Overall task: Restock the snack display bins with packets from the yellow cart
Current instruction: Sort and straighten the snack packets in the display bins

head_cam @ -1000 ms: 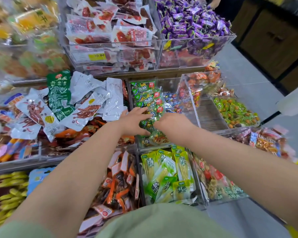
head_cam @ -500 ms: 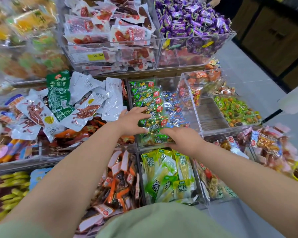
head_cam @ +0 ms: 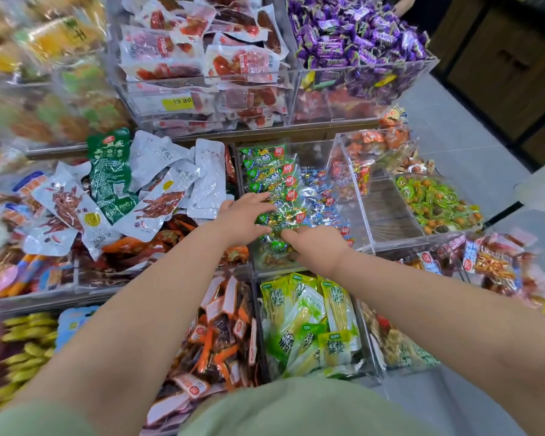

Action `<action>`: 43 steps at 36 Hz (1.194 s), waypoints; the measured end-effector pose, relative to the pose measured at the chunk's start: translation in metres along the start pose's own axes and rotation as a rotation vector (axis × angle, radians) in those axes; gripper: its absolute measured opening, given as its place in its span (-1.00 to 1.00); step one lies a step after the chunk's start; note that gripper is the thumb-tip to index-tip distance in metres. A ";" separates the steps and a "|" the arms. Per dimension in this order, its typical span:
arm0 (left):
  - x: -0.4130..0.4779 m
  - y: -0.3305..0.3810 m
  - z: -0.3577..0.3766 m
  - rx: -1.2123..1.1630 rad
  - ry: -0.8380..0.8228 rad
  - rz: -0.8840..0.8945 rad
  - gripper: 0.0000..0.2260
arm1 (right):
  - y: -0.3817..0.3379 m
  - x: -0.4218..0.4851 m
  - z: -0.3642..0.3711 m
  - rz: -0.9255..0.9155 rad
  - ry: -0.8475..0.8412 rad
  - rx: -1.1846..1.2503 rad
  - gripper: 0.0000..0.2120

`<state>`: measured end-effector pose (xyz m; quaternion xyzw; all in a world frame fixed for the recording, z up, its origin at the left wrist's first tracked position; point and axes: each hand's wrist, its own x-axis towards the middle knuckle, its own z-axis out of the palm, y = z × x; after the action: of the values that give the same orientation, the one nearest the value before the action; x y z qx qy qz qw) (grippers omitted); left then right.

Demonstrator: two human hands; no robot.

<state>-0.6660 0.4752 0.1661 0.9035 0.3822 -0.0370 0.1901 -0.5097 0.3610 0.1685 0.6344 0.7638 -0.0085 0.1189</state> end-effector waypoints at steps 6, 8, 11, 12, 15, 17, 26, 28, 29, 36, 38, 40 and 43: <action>0.007 -0.003 -0.005 0.040 0.031 -0.037 -0.49 | 0.000 0.023 -0.010 0.056 -0.036 -0.027 -0.64; 0.009 -0.001 -0.003 0.060 0.025 -0.036 -0.48 | 0.002 0.021 -0.012 0.006 -0.076 -0.031 -0.62; 0.009 0.001 0.002 0.082 0.066 -0.032 -0.49 | 0.006 0.018 -0.014 -0.068 -0.134 -0.008 -0.61; 0.010 0.000 0.003 0.072 0.078 -0.033 -0.51 | 0.008 0.019 -0.016 -0.091 -0.155 0.018 -0.59; 0.011 0.001 0.001 -0.003 0.079 -0.052 -0.59 | 0.011 0.022 -0.019 -0.123 -0.220 0.051 -0.53; 0.012 0.001 -0.002 -0.034 0.056 -0.068 -0.60 | 0.011 0.026 -0.021 -0.133 -0.243 -0.013 -0.51; -0.003 0.009 -0.022 -0.195 -0.062 0.007 -0.79 | -0.003 0.048 -0.022 -0.118 -0.264 -0.214 -0.55; -0.006 0.010 -0.023 -0.100 -0.148 0.048 -0.69 | -0.002 0.050 -0.021 -0.089 -0.234 -0.193 -0.54; -0.006 0.009 -0.023 -0.052 -0.154 0.062 -0.62 | -0.001 0.051 -0.020 -0.074 -0.218 -0.170 -0.54; -0.010 0.015 -0.021 0.245 -0.158 0.074 -0.73 | -0.002 0.041 -0.001 -0.008 -0.055 -0.059 -0.62; -0.013 0.020 -0.019 0.269 -0.217 0.043 -0.82 | 0.000 0.034 0.002 -0.081 -0.095 0.031 -0.57; -0.016 0.023 -0.017 0.291 -0.264 0.012 -0.73 | 0.007 0.030 -0.004 -0.154 -0.201 0.104 -0.59; -0.017 0.024 -0.018 0.303 -0.299 -0.030 -0.66 | 0.019 0.031 -0.015 -0.150 -0.369 0.197 -0.54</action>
<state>-0.6625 0.4545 0.1942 0.9005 0.3534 -0.2303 0.1062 -0.4994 0.3974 0.1799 0.5720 0.7696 -0.2078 0.1934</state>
